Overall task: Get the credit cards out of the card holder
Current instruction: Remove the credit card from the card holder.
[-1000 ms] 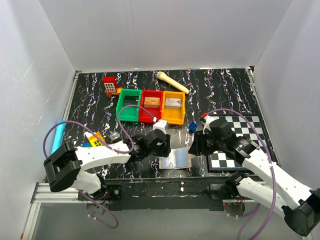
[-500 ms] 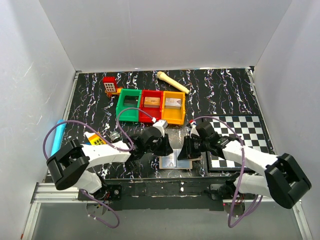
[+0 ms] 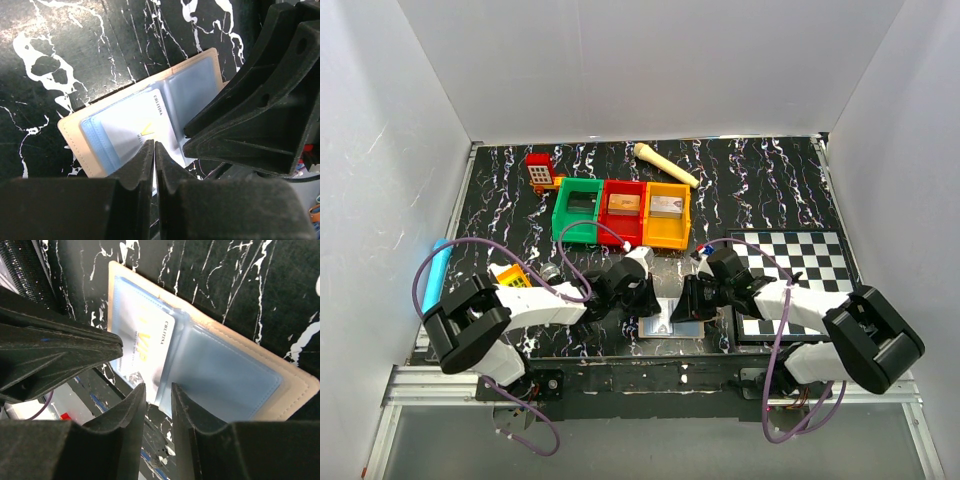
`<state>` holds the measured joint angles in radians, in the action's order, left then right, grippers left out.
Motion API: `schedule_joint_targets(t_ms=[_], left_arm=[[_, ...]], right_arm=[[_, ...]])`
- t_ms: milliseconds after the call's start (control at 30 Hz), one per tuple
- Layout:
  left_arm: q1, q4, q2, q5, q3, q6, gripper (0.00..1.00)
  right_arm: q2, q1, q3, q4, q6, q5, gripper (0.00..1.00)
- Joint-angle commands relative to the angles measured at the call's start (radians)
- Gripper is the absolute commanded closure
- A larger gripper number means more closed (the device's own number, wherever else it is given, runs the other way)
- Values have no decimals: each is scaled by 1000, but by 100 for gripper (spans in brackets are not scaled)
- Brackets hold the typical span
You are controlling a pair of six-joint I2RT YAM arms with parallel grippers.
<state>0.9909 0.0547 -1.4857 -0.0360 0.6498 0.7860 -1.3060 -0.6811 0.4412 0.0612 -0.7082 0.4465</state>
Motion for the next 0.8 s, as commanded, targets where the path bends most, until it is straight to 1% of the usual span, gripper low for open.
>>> schedule_joint_targets(t_ms=[0, 267, 600, 767], left_arm=[[-9, -42, -5, 54, 20, 28, 99], [-24, -121, -35, 76, 33, 56, 100], [-47, -125, -13, 87, 2, 65, 100], [-55, -124, 36, 99, -21, 67, 100]], right_arm=[[-36, -1, -6, 74, -11, -12, 64], [-68, 2, 1, 83, -16, -20, 63], [-85, 14, 24, 81, -11, -14, 61], [-72, 15, 37, 63, -11, -12, 61]])
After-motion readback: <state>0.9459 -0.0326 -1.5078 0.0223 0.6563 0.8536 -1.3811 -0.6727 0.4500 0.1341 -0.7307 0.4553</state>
